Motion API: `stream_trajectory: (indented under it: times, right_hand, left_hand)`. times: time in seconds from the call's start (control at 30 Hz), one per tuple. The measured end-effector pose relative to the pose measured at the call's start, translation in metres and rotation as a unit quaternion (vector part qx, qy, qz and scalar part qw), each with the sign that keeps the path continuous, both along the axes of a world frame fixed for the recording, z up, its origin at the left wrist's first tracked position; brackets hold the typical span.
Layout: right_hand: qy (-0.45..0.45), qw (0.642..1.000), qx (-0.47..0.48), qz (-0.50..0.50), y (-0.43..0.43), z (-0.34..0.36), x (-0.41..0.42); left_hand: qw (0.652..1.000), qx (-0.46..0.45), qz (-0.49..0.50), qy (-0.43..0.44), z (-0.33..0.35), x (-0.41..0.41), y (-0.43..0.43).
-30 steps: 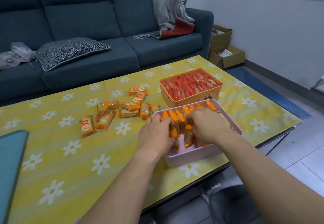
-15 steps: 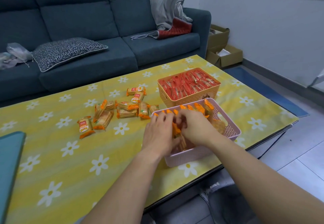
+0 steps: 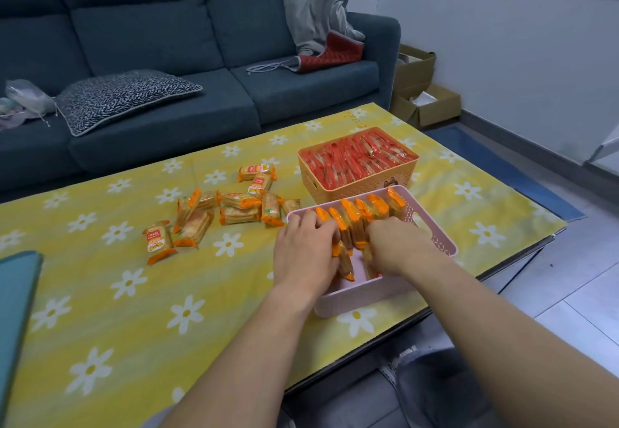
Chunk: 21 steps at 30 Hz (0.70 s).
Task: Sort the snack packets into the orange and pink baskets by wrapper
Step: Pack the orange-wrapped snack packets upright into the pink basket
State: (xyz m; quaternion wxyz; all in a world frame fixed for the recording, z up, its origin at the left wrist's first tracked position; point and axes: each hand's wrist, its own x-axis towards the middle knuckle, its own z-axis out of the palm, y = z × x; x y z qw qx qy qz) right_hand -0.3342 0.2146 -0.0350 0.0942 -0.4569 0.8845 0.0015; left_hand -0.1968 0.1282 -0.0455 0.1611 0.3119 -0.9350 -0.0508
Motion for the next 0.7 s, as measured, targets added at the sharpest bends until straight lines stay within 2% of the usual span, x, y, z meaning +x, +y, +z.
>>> stream_trajectory:
  times: [0.1, 0.27, 0.37, 0.43, 0.57, 0.7]
  right_hand:
    - [-0.015, 1.0, 0.007, 0.006, 0.001, 0.005, -0.001]
    - [-0.078, 0.983, -0.129, 0.103, 0.007, 0.018, -0.005]
    - [-0.096, 0.971, -0.174, 0.131, 0.005, 0.011, -0.001]
    - [-0.105, 0.968, -0.192, 0.125, 0.0, 0.004, 0.001]
    - [-0.126, 0.961, -0.225, 0.096, -0.002, -0.005, 0.005]
    - [-0.151, 0.952, -0.263, 0.043, 0.005, -0.001, -0.01]
  left_hand:
    - [1.0, 0.0, 0.015, -0.014, -0.001, -0.002, 0.001]
    - [0.999, 0.002, 0.023, -0.031, -0.004, -0.003, 0.002]
    - [0.999, 0.028, 0.007, -0.015, -0.002, -0.008, 0.004]
    - [0.999, 0.047, -0.018, 0.006, -0.003, -0.01, 0.007]
    - [0.997, 0.073, -0.022, -0.006, -0.005, -0.012, 0.008]
    - [0.999, 0.024, -0.012, -0.021, -0.01, -0.018, 0.008]
